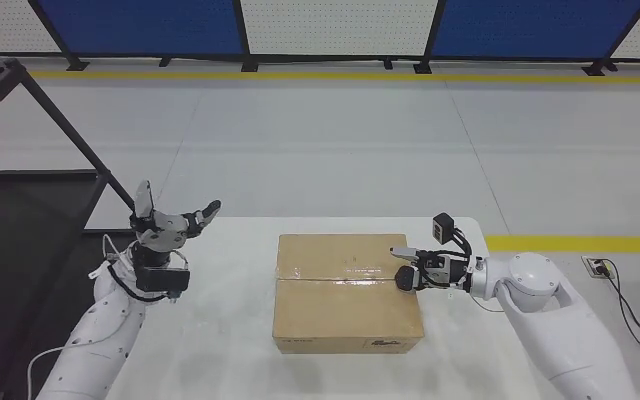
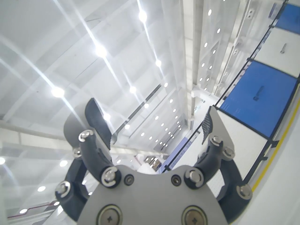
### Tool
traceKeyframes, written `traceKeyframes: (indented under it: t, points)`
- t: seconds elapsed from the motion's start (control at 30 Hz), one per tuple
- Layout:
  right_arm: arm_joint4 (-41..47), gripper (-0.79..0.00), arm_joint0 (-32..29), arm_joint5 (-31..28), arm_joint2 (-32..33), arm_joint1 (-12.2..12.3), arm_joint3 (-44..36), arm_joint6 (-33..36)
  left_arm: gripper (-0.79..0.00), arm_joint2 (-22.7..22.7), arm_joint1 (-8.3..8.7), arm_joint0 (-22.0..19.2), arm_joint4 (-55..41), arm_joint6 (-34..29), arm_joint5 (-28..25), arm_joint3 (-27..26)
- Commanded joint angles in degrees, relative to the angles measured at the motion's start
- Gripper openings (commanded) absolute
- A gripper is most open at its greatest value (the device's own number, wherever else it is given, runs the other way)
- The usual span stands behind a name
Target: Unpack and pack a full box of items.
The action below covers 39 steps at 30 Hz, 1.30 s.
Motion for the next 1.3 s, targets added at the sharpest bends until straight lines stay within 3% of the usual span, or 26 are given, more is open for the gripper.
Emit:
traceKeyframes:
  t: [0.0, 0.17, 0.23, 0.4, 0.93, 1.0, 1.07, 1.13, 1.27]
  points:
    - [0.0, 0.0, 0.0, 0.0, 0.0, 0.0, 0.0, 0.0, 0.0, -1.75, 0.44, 4.69, -0.05, -3.79, 3.01, -3.92]
    - [0.0, 0.0, 0.0, 0.0, 0.0, 0.0, 0.0, 0.0, 0.0, -6.51, 1.89, 18.58, 4.93, -12.26, 11.1, -17.2]
    - [0.0, 0.0, 0.0, 0.0, 0.0, 0.0, 0.0, 0.0, 0.0, -8.82, 2.47, 24.47, 11.69, -18.81, 16.94, -21.68]
    - [0.0, 0.0, 0.0, 0.0, 0.0, 0.0, 0.0, 0.0, 0.0, -11.39, 2.73, 34.46, 18.93, -31.85, 19.73, -31.99]
    - [0.0, 0.0, 0.0, 0.0, 0.0, 0.0, 0.0, 0.0, 0.0, -11.56, 2.73, 35.16, 19.18, -32.96, 19.22, -32.62]
    - [0.0, 0.0, 0.0, 0.0, 0.0, 0.0, 0.0, 0.0, 0.0, -12.45, 2.66, 34.98, 19.73, -36.75, 17.48, -32.51]
    - [0.0, 0.0, 0.0, 0.0, 0.0, 0.0, 0.0, 0.0, 0.0, -12.79, 2.42, 35.77, 24.04, -40.7, 20.77, -31.21]
    - [0.0, 0.0, 0.0, 0.0, 0.0, 0.0, 0.0, 0.0, 0.0, -11.08, 1.51, 37.69, 31.79, -49.05, 25.95, -30.83]
    - [0.0, 0.0, 0.0, 0.0, 0.0, 0.0, 0.0, 0.0, 0.0, -9.15, 0.47, 41.98, 41.95, -59.52, 25.3, -32.01]
